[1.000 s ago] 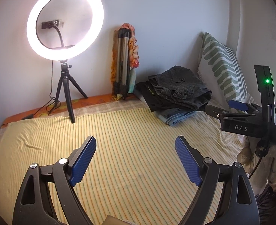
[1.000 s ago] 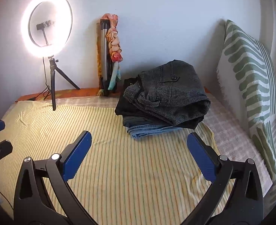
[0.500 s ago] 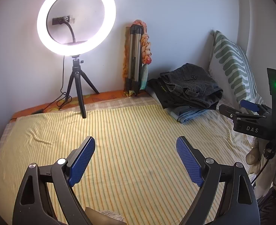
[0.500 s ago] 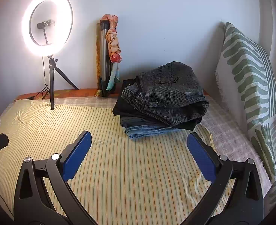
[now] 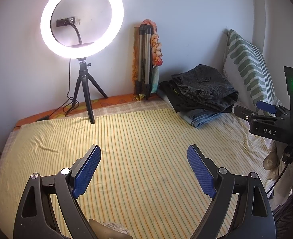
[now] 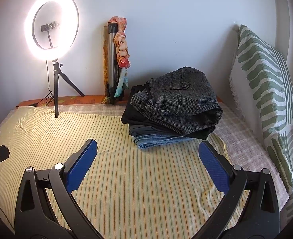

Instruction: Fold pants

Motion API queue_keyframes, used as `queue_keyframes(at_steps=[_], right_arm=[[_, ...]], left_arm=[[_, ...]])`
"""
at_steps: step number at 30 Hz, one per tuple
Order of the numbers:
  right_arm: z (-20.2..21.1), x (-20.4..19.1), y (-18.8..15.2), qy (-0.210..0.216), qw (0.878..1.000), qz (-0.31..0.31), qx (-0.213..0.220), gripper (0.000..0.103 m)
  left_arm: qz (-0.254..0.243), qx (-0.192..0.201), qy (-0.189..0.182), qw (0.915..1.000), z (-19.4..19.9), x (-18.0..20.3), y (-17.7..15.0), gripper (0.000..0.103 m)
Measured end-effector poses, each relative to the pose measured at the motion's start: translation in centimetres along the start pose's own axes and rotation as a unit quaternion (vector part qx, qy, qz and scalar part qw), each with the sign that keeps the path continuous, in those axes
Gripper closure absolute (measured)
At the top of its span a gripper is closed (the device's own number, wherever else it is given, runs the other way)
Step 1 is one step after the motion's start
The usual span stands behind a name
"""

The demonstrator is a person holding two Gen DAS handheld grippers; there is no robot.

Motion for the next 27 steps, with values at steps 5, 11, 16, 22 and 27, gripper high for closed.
queue_keyframes(at_steps=[5, 11, 16, 22, 27], right_arm=[[-0.09, -0.12, -0.06, 0.001, 1.0, 0.002, -0.002, 0.0], [-0.15, -0.1, -0.13, 0.0, 1.0, 0.003, -0.002, 0.0], [-0.21, -0.08, -0.26, -0.001, 1.0, 0.003, -0.003, 0.0], [-0.26, -0.17, -0.36, -0.001, 1.0, 0.005, -0.004, 0.0], [-0.24, -0.3, -0.4, -0.001, 1.0, 0.006, -0.004, 0.0]], left_arm=[[0.006, 0.0, -0.003, 1.0, 0.1, -0.08, 0.05, 0.014], [0.006, -0.001, -0.001, 1.0, 0.13, -0.22, 0.04, 0.014], [0.006, -0.001, 0.001, 1.0, 0.16, -0.09, 0.05, 0.014], [0.008, -0.001, 0.002, 1.0, 0.22, -0.21, 0.06, 0.014], [0.008, -0.003, 0.004, 1.0, 0.21, -0.3, 0.03, 0.014]])
Point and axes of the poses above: each gripper's, at about its wrist camera, not at the fingertips, and z roughly against the way its jaws point, x to its right, y to its top, the point moved 6 cm from there along -z, roughly the way its jaws point, and after that the axes turned 4 degrees about -z, right-handed, at the moved point
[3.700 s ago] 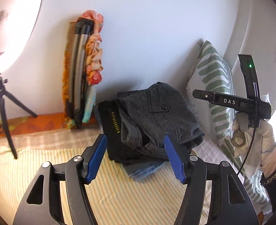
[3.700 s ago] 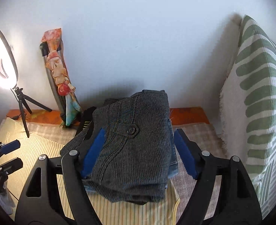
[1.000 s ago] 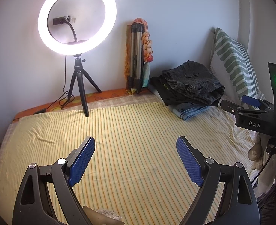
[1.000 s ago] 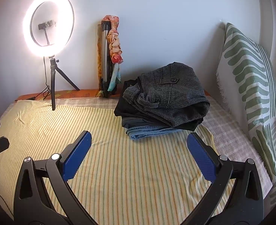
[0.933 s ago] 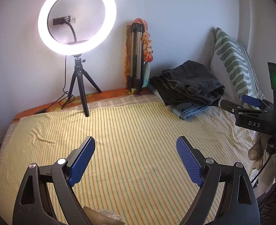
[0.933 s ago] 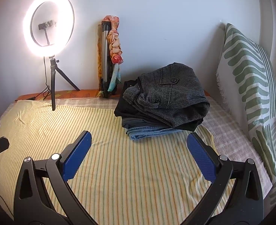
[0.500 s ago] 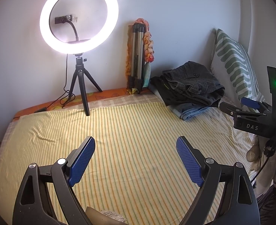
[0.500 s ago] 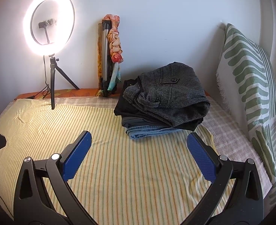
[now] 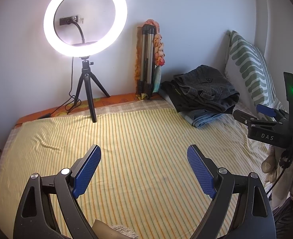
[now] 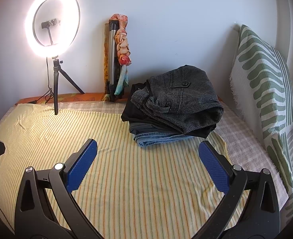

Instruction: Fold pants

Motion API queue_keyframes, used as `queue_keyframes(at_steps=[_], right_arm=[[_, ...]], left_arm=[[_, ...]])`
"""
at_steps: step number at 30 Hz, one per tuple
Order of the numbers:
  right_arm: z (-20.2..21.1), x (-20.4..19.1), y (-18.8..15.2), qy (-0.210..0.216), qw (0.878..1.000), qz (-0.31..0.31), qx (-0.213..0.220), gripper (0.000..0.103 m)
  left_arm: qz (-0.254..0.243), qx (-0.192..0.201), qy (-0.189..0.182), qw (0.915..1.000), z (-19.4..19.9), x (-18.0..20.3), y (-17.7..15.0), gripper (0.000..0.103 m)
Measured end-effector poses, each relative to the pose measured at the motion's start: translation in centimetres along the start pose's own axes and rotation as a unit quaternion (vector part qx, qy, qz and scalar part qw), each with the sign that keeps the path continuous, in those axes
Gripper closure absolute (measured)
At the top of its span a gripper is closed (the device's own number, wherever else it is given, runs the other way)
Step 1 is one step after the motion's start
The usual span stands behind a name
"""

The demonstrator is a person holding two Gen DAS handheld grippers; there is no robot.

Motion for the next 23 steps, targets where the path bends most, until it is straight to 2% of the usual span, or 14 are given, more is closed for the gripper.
queue_keyframes(at_steps=[23], right_arm=[[-0.1, -0.82, -0.04, 0.009, 1.0, 0.001, -0.003, 0.0]], left_arm=[[-0.004, 0.001, 0.015, 0.9999, 0.17, -0.41, -0.2, 0.014]])
Point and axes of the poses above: each gripper's, at about its wrist camera, not at the fingertips, and z roughly against the way its jaws point, x to its right, y to its top, the point moved 6 cm from there along -z, roughly the way its jaws point, and after that the axes turned 4 degrees about -z, right-handed, at the moved point
